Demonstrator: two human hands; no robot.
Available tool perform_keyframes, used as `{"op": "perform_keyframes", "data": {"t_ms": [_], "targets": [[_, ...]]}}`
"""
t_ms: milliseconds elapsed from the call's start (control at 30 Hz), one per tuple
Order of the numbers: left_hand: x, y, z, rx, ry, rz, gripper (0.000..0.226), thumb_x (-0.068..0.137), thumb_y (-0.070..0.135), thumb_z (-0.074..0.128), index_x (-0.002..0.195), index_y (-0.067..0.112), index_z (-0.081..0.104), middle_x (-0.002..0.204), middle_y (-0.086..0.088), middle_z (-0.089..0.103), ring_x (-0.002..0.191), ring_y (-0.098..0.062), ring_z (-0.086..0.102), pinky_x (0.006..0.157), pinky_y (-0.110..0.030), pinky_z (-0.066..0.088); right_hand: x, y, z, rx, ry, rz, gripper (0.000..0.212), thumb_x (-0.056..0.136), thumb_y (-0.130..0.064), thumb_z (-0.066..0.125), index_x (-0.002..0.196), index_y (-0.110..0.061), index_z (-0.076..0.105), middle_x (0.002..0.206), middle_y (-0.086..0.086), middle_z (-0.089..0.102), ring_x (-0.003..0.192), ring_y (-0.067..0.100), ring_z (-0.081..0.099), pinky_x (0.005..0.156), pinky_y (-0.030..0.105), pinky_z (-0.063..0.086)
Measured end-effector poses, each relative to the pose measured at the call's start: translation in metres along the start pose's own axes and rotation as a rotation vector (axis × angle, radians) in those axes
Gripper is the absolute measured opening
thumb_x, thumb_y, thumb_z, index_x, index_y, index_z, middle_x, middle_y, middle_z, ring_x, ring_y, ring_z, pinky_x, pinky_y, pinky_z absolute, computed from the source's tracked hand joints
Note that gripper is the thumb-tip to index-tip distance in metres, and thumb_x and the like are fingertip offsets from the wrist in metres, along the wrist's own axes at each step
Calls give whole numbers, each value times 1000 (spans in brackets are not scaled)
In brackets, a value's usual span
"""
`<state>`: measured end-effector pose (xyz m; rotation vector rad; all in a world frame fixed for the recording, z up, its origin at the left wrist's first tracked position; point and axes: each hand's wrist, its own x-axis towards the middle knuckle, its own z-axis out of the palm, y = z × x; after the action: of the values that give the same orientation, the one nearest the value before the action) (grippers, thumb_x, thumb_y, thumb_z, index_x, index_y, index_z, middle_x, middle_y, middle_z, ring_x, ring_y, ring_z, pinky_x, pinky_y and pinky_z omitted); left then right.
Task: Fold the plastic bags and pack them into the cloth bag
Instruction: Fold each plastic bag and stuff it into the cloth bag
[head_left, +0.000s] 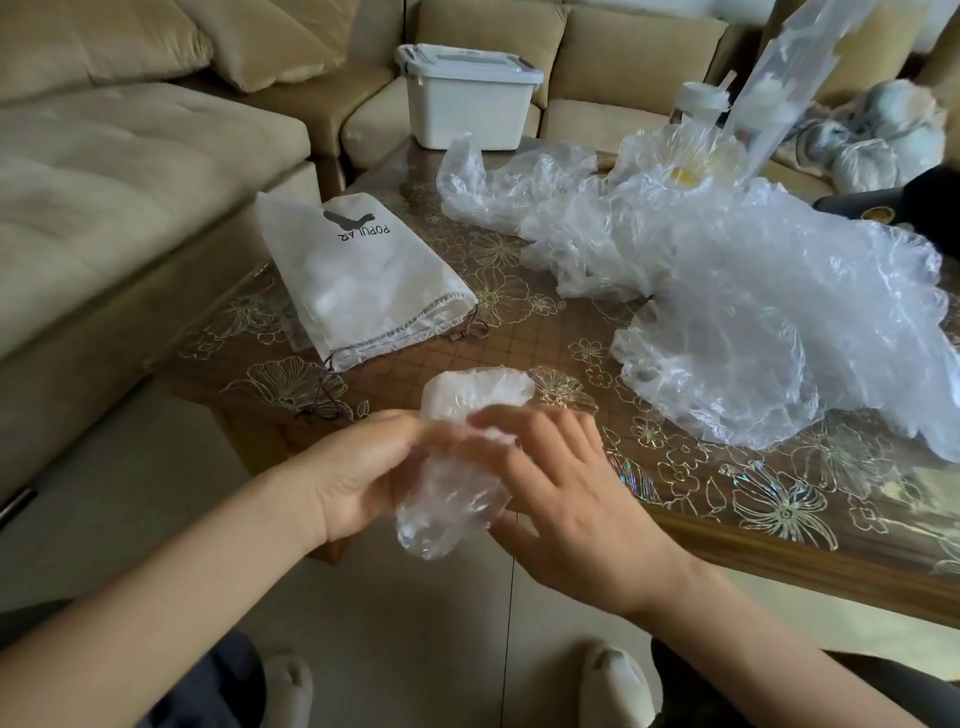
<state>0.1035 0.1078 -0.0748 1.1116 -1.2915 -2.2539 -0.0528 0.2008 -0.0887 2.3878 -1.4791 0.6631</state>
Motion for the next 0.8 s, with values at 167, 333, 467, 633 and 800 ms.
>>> {"op": "perform_keyframes", "data": {"t_ms": [167,333,467,633,800], "targets": [[0,-5,8,81,128,82,29,75,16,69,104,11,69,95,-12,73,95,-32,67,94,-45,48,-4,-3,5,273,7,179,18,86,-32,57,88,-19,68,94,-9,57,83,14,40,74,33,31],[-3,-2,12,186,-37,163,50,71,20,67,120,18,58,109,-13,69,93,-25,65,83,-36,50,1,4,2,705,-132,543,29,84,-26,66,63,-11,55,62,-2,46,64,5,38,62,26,36],[-5,2,8,187,-233,143,65,65,32,74,125,19,53,116,-11,66,103,-25,62,90,-37,50,3,7,7,868,-162,689,39,81,-31,61,71,6,53,67,24,47,64,18,42,68,55,49],[-5,0,15,272,-133,224,47,78,4,72,118,20,55,95,1,72,77,-2,65,64,-14,50,4,2,-2,725,-94,631,38,84,-19,68,58,-10,42,57,-10,33,56,6,29,54,26,31],[-1,4,14,232,-21,269,27,91,2,53,111,17,62,96,-4,71,79,-8,63,67,-18,49,0,-5,-3,728,245,841,43,72,-35,76,100,-27,45,96,-3,45,74,5,42,71,17,40]]}}
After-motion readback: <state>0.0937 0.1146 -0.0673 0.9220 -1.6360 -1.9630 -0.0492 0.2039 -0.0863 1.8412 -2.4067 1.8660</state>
